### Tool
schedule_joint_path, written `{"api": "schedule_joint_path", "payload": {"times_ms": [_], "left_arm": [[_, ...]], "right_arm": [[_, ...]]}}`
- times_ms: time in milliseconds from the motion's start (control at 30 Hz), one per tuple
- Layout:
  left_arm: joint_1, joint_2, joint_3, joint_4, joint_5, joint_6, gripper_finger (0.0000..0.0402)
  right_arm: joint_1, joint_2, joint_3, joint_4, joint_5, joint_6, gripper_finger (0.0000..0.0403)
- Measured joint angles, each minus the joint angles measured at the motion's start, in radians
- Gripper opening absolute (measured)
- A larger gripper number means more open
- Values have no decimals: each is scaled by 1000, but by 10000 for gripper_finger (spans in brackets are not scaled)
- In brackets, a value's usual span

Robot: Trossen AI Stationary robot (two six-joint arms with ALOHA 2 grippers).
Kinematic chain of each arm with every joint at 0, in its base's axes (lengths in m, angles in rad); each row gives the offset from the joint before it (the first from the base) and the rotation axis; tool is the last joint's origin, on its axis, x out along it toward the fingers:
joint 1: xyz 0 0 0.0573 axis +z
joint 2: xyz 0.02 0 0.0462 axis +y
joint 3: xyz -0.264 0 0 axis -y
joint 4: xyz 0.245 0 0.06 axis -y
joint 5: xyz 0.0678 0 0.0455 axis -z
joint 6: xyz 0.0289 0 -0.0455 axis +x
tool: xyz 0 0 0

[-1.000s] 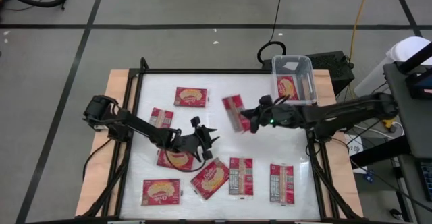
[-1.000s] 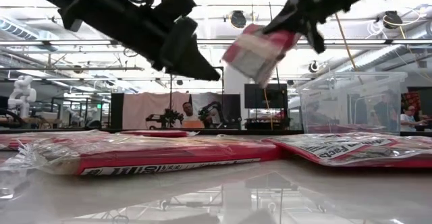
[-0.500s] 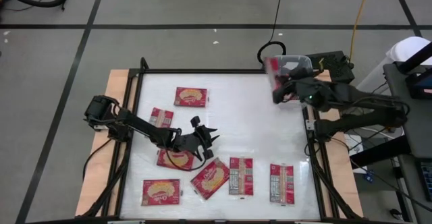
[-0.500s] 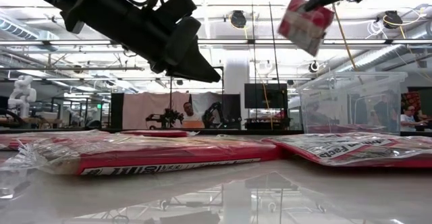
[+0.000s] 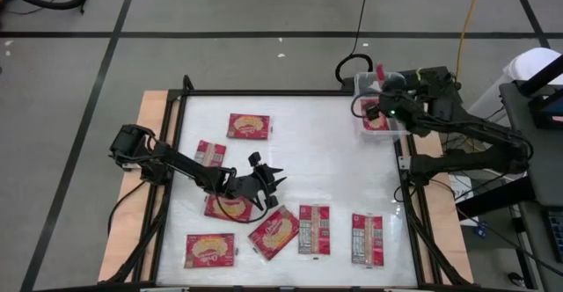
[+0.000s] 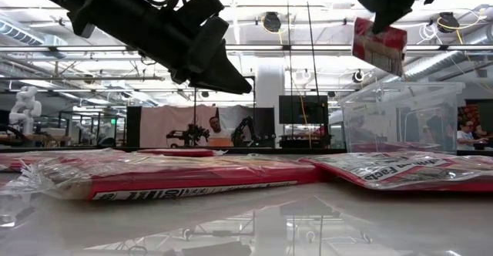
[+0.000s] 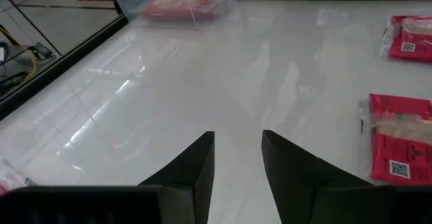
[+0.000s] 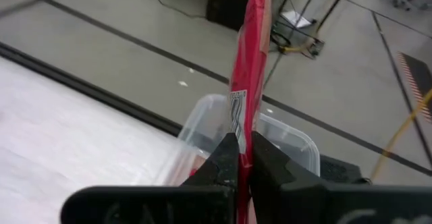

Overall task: Sort popcorn bags into baskets
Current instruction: Put the red popcorn bag into the transparent container

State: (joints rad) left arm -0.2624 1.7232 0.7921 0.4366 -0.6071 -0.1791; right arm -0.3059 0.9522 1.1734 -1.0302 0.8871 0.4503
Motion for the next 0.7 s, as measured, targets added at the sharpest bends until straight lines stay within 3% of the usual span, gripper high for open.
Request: {"api": "schedule_joint_path", "payload": {"times_ms": [433, 700], "left_arm": [[22, 0, 0, 2, 0, -19, 127], [22, 0, 0, 2, 0, -18, 127]], "right_arm": [[-136, 86, -216, 181, -2, -29, 7], [-231, 86, -268, 208, -27, 8, 8]]}}
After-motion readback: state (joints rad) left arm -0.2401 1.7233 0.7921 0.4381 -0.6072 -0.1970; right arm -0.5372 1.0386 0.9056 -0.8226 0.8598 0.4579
